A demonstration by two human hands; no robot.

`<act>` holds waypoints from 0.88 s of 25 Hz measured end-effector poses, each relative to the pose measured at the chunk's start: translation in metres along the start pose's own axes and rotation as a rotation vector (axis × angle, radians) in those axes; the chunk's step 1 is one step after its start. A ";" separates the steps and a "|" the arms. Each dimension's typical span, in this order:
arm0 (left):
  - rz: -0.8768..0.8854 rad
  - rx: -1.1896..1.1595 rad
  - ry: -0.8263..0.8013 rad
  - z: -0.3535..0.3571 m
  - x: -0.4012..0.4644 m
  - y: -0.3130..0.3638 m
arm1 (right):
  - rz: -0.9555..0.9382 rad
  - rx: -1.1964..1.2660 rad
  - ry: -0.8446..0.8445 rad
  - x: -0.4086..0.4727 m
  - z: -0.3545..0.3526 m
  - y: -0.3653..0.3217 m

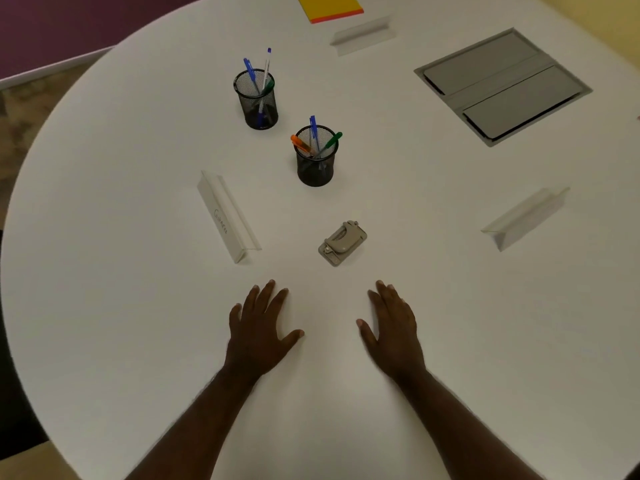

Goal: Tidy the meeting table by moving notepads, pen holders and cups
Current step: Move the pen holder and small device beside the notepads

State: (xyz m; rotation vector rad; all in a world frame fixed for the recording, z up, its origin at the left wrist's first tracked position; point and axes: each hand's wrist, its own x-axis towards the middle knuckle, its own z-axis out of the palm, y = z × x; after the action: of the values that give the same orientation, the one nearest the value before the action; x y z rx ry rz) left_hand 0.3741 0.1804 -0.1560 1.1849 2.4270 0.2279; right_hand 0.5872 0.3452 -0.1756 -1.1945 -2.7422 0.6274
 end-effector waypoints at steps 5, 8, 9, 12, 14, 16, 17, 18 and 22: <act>0.116 -0.095 0.091 -0.019 0.054 0.035 | 0.008 -0.011 0.017 0.002 0.000 -0.003; 0.184 -0.139 0.108 -0.028 0.088 0.064 | 0.014 -0.009 0.010 0.003 -0.001 -0.003; 0.203 -0.149 0.118 -0.031 0.098 0.071 | 0.016 -0.008 0.005 0.003 -0.001 -0.003; 0.219 -0.156 0.128 -0.035 0.124 0.085 | 0.021 -0.005 -0.003 0.003 -0.001 -0.003; 0.217 -0.131 0.117 -0.034 0.135 0.090 | 0.026 -0.005 -0.003 0.003 -0.001 -0.003; 0.212 -0.124 0.100 -0.033 0.140 0.093 | 0.028 -0.003 0.002 0.004 0.000 -0.002; 0.209 -0.130 0.099 -0.032 0.141 0.094 | 0.028 -0.003 0.003 0.004 0.000 -0.002; 0.205 -0.137 0.102 -0.032 0.142 0.094 | 0.028 -0.005 0.005 0.004 0.001 -0.002; 0.188 -0.108 0.119 -0.029 0.144 0.100 | 0.029 -0.014 0.007 0.004 0.003 -0.001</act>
State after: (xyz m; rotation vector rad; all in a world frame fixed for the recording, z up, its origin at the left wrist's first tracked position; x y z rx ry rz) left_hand 0.3543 0.3560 -0.1414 1.3857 2.3690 0.4931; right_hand 0.5832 0.3464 -0.1782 -1.2398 -2.7331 0.6065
